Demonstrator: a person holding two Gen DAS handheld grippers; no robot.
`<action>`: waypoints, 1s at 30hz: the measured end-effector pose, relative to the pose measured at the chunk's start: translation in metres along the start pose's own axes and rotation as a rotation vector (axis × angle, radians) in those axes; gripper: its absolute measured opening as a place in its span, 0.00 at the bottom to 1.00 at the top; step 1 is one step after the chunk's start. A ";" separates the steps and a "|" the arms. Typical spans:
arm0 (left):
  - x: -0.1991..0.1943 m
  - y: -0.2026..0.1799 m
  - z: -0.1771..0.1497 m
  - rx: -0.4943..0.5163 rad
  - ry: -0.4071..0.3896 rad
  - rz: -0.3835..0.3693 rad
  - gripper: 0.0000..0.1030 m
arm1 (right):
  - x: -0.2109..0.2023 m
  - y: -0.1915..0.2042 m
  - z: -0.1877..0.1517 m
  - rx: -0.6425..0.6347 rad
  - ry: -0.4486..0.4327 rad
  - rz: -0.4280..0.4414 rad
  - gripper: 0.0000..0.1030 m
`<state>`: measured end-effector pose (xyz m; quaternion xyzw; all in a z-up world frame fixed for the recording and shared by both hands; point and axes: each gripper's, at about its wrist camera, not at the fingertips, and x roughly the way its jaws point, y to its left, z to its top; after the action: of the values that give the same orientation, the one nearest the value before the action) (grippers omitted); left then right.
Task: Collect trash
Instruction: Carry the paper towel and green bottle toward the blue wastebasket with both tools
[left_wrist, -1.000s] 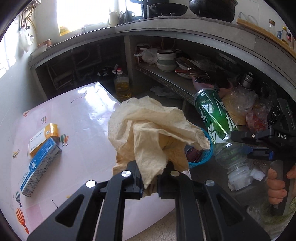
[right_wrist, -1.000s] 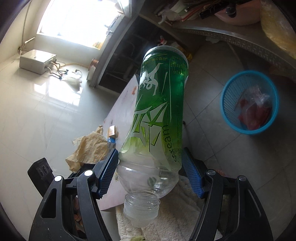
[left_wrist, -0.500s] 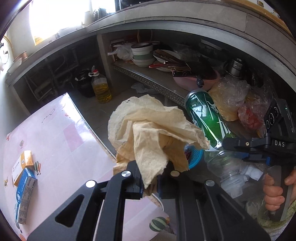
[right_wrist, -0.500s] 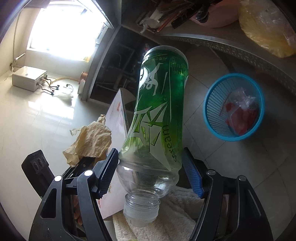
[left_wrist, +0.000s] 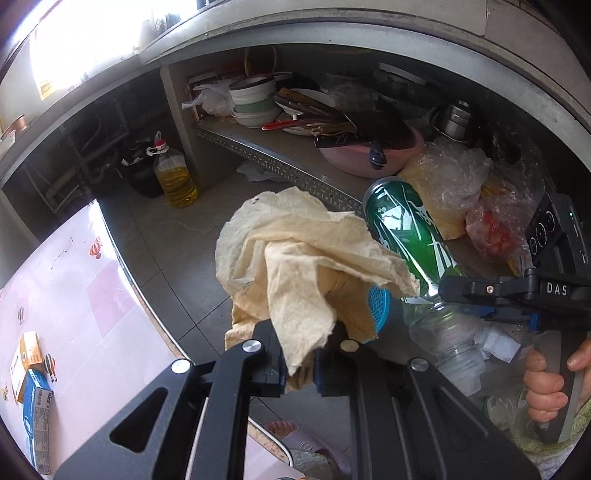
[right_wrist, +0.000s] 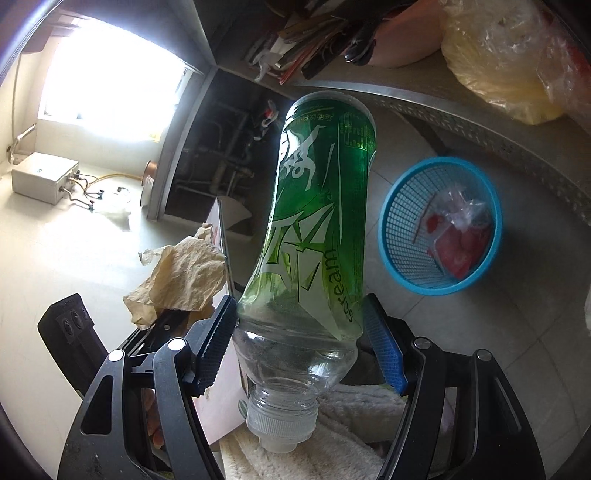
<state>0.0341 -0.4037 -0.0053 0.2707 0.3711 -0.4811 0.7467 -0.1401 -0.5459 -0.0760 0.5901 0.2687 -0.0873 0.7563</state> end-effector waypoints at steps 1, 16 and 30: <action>0.002 -0.001 0.001 0.002 0.002 -0.002 0.10 | -0.001 0.000 0.001 0.002 -0.002 -0.003 0.64; 0.020 -0.009 0.011 0.029 0.027 -0.023 0.10 | -0.009 0.000 0.004 0.023 -0.012 -0.020 0.64; 0.030 -0.022 0.016 0.052 0.046 -0.030 0.10 | -0.010 -0.006 0.003 0.046 -0.018 -0.016 0.64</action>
<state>0.0266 -0.4400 -0.0219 0.2956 0.3793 -0.4953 0.7235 -0.1505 -0.5525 -0.0759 0.6043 0.2645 -0.1050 0.7442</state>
